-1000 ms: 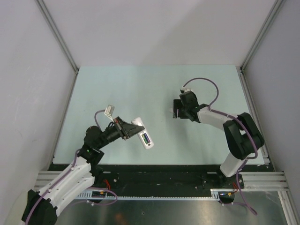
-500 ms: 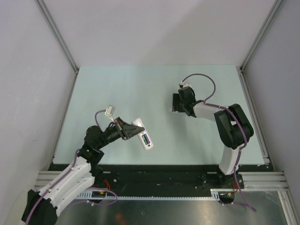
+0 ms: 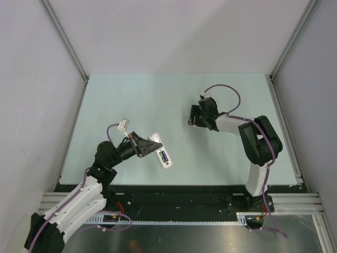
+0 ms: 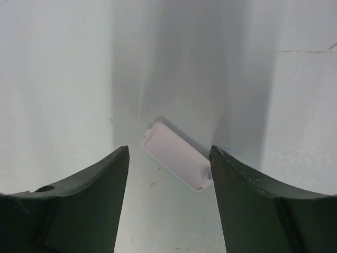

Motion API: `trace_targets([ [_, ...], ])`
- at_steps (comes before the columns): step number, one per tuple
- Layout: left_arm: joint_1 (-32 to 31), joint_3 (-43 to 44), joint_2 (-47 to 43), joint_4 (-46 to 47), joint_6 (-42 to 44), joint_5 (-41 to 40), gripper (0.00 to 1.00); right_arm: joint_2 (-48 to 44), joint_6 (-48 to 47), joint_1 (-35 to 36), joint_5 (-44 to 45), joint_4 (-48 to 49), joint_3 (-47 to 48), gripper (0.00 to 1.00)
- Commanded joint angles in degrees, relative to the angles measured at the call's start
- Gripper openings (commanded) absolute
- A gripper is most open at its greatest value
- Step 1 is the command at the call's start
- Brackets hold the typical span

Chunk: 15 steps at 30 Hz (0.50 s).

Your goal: Load the batteries into the remote control

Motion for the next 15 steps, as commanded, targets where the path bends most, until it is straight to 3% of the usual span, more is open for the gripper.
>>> trace_targets([
  [1, 0.5, 0.2, -0.6, 2.0, 1.0, 1.0, 0.00, 0.5, 3.2, 3.8, -2.6, -3.9, 1.2, 0.67],
  [15, 0.5, 0.1, -0.5, 2.0, 1.4, 0.5, 0.00, -4.4, 1.8, 7.7, 5.0, -6.9, 1.3, 0.69],
])
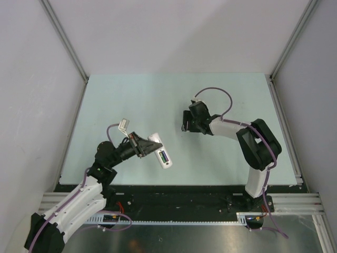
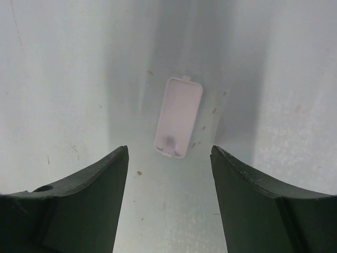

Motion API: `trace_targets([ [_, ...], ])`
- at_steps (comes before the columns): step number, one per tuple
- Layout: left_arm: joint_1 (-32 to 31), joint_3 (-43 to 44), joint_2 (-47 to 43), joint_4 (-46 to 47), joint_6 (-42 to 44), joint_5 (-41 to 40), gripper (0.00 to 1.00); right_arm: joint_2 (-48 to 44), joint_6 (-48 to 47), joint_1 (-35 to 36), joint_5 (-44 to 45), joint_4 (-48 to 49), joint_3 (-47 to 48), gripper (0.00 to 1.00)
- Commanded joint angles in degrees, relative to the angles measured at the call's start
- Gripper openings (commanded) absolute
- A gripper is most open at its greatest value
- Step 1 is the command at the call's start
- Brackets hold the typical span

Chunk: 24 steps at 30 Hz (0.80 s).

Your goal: Load the batteries into the remote control

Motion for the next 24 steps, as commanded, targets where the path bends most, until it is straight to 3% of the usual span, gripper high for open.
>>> trace_targets([
  [1, 0.5, 0.2, -0.3, 2.0, 1.5, 0.3, 0.00, -1.9, -1.3, 0.4, 2.4, -1.1, 0.8, 0.68],
  [13, 0.6, -0.5, -1.5, 1.8, 1.6, -0.1, 0.00, 1.6, -2.9, 5.7, 11.7, -2.5, 4.5, 0.66],
  [20, 0.6, -1.3, -2.3, 1.7, 1.3, -0.3, 0.00, 5.9, -3.0, 8.5, 20.8, -12.3, 11.6, 0.64],
  [24, 0.7, -1.4, -3.0, 1.6, 1.2, 0.1, 0.00, 5.2, -4.5, 10.4, 25.0, -11.2, 11.6, 0.63],
])
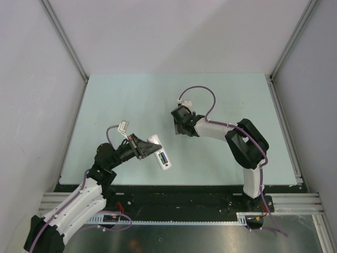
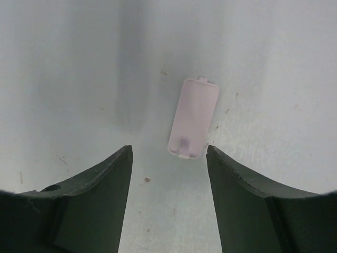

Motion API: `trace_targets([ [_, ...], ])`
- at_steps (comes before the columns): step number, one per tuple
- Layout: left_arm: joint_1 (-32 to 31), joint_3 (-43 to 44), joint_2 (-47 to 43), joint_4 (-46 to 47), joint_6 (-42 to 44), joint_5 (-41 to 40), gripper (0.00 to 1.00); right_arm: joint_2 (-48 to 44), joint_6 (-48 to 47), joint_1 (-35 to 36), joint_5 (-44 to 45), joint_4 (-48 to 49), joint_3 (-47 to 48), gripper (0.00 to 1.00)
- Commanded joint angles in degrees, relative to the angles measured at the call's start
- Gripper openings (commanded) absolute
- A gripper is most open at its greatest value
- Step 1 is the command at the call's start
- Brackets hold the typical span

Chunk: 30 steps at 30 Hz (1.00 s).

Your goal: Load the batteries into the remote control

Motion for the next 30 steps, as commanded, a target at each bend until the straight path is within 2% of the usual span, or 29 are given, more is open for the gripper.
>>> trace_targets([
  [1, 0.7, -0.1, -1.5, 1.9, 0.3, 0.2, 0.00, -0.5, -1.8, 1.7, 7.9, -1.5, 1.7, 0.63],
  [9, 0.7, -0.2, -2.4, 1.8, -0.1, 0.2, 0.00, 1.2, -3.3, 0.7, 4.2, -0.4, 2.8, 0.54],
  [17, 0.6, -0.1, -2.1, 1.8, 0.1, 0.2, 0.00, 3.7, -3.2, -0.9, -0.1, -0.9, 2.9, 0.52],
  [23, 0.6, 0.0, -1.8, 1.8, 0.2, 0.3, 0.00, 4.5, -3.2, -1.5, -0.8, -1.5, 3.0, 0.46],
  [29, 0.6, 0.0, -1.7, 1.7, 0.2, 0.2, 0.00, 4.3, -2.7, -2.1, -0.6, -1.7, 3.0, 0.36],
  [30, 0.7, 0.0, -1.7, 1.7, 0.2, 0.2, 0.00, 4.0, -2.5, -2.3, -0.4, -2.0, 3.0, 0.31],
])
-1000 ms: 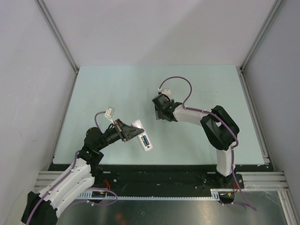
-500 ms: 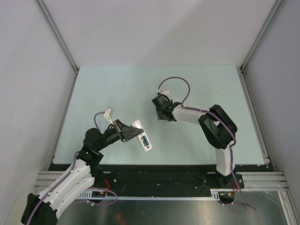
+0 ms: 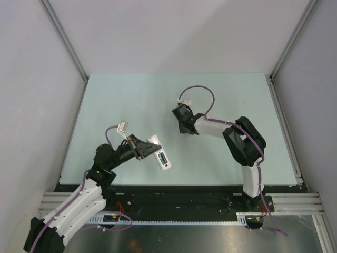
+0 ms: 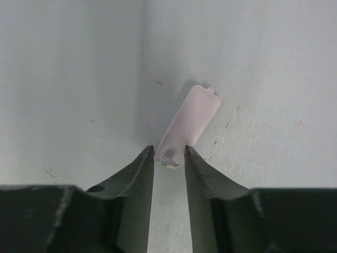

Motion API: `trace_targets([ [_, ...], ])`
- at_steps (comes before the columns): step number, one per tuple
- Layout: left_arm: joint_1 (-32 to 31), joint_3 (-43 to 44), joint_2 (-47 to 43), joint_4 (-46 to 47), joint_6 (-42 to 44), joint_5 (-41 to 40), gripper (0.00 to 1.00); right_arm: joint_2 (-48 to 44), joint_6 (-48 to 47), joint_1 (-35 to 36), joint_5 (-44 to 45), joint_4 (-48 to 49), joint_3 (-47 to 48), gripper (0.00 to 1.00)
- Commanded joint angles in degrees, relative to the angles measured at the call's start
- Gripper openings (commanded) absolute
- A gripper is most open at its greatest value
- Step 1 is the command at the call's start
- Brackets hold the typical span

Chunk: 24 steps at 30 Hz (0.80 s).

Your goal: Load the batteries into the remote control

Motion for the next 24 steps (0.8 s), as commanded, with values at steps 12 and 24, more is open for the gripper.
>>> trace_targets([
  [12, 0.6, 0.5, -0.2, 1.7, 0.2, 0.4, 0.00, -5.2, 3.4, -2.4, 0.1, 1.5, -4.4, 0.04],
  [24, 0.6, 0.6, -0.6, 1.7, -0.2, 0.1, 0.00, -20.3, 12.3, -9.8, -29.1, 35.4, -27.2, 0.00],
])
